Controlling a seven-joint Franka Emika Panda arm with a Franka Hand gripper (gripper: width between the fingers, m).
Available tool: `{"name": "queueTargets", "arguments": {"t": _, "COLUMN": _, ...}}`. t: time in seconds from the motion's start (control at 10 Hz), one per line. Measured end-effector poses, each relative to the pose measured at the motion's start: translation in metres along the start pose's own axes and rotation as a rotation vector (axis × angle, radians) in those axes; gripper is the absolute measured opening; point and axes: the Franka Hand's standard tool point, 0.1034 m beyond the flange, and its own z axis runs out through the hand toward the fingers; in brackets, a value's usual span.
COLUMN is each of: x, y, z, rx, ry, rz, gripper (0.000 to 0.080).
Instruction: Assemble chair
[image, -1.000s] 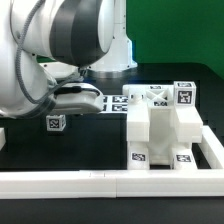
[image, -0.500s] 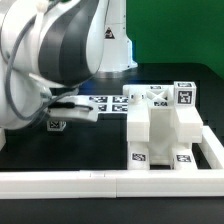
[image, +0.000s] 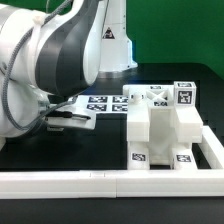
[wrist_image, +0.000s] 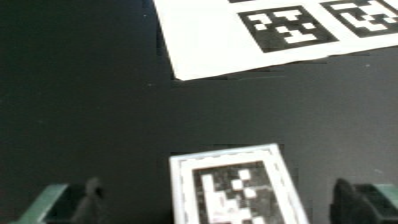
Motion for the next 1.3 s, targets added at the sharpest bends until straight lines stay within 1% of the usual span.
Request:
{"name": "queueTargets", "arguments": {"t": 0.1, "x": 0.000, "y": 0.000, "z": 0.000, "rx": 0.001, "ry": 0.000, "rz": 0.000, "gripper": 0.0353}}
{"name": "queueTargets", "arguments": {"t": 0.2, "x": 0.000, "y": 0.001, "z": 0.000, "rx": 0.001, "ry": 0.000, "rz": 0.001, "gripper": 0.0353}}
{"name": "queueTargets", "arguments": {"t": 0.3, "x": 0.000, "y": 0.001, "z": 0.000, "rx": 0.002, "ry": 0.000, "rz": 0.001, "gripper": 0.0279}}
{"name": "queueTargets", "arguments": {"t": 0.4, "x": -0.002, "y": -0.001, "z": -0.004, "rx": -0.001, "ry": 0.008, "rz": -0.002, "gripper": 0.0279}}
{"name": "queueTargets", "arguments": {"t": 0.5, "x": -0.009, "y": -0.005, "z": -0.016, "rx": -0.008, "ry": 0.030, "rz": -0.011, "gripper": 0.0279}}
{"name": "queueTargets", "arguments": {"t": 0.6, "x": -0.019, "y": -0.013, "z": -0.034, "rx": -0.009, "ry": 0.072, "rz": -0.027, "gripper": 0.0279}}
{"name": "queueTargets", "arguments": {"t": 0.7, "x": -0.032, "y": -0.022, "z": -0.055, "rx": -0.011, "ry": 0.144, "rz": -0.049, "gripper": 0.0279}}
{"name": "queueTargets", "arguments": {"t": 0.8, "x": -0.047, "y": -0.031, "z": -0.076, "rx": -0.013, "ry": 0.261, "rz": -0.081, "gripper": 0.0279}}
{"name": "queueTargets", "arguments": {"t": 0.9, "x": -0.060, "y": -0.037, "z": -0.088, "rx": -0.012, "ry": 0.353, "rz": -0.102, "gripper": 0.0279}}
{"name": "queueTargets", "arguments": {"t": 1.0, "x": -0.060, "y": -0.043, "z": -0.093, "rx": -0.025, "ry": 0.473, "rz": -0.122, "gripper": 0.0280}}
{"name": "queueTargets", "arguments": {"t": 1.1, "x": -0.058, "y": -0.041, "z": -0.083, "rx": -0.028, "ry": 0.553, "rz": -0.129, "gripper": 0.0281}}
{"name": "queueTargets", "arguments": {"t": 1.2, "x": -0.060, "y": -0.040, "z": -0.081, "rx": -0.024, "ry": 0.583, "rz": -0.128, "gripper": 0.0281}}
{"name": "queueTargets", "arguments": {"t": 1.3, "x": -0.056, "y": -0.039, "z": -0.091, "rx": -0.033, "ry": 0.674, "rz": -0.126, "gripper": 0.0281}}
